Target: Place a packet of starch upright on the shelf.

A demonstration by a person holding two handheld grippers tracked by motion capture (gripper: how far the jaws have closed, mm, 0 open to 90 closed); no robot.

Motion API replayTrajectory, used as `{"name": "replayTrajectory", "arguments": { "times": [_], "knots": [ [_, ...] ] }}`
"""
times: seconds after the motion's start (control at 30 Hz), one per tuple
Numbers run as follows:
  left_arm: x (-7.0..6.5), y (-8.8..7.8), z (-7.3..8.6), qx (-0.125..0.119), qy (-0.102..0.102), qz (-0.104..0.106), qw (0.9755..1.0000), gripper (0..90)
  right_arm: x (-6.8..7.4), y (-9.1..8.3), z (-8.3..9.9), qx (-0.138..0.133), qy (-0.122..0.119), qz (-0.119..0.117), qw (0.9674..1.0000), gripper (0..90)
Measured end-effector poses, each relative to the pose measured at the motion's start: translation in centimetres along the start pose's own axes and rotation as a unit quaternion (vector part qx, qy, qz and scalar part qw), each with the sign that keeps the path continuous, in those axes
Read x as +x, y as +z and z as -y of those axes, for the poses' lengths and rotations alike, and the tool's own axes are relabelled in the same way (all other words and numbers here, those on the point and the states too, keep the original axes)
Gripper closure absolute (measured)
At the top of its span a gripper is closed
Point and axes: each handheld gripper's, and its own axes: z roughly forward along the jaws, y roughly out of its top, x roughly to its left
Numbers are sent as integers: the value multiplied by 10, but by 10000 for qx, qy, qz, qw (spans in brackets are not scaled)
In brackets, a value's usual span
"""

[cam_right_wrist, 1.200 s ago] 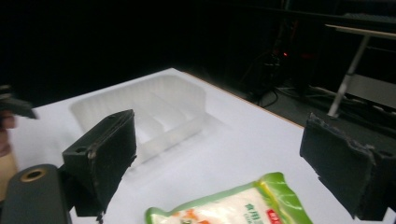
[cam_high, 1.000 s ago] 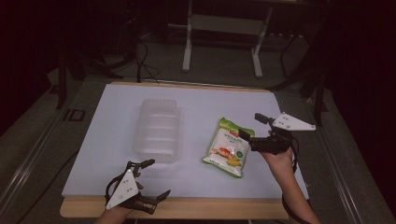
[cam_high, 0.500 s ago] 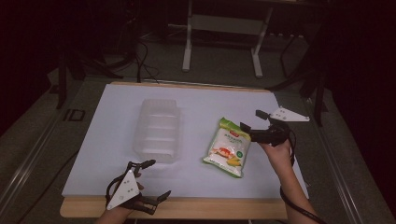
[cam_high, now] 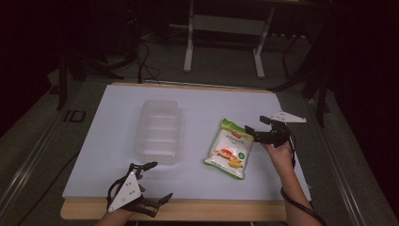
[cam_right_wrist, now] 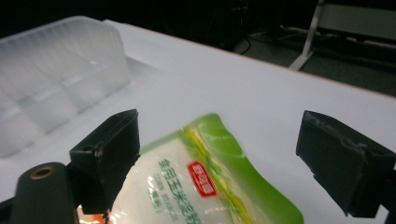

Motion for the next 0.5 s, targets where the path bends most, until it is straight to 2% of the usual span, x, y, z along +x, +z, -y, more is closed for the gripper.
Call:
{"name": "replayTrajectory", "arguments": {
  "times": [0.23, 0.3, 0.5],
  "knots": [
    [0, 1, 0, 15, -5, 9, 10000, 3, -9, 13, 16, 273, 139, -41, 9995, 134],
    [0, 0, 1, 30, -2, 5, 10000, 3, -12, 19, 23, 429, 204, -75, 9988, 130],
    [0, 0, 1, 40, -3, 1, 10000, 3, -17, 26, 35, 587, 343, -65, 9977, 126]
  ]
}}
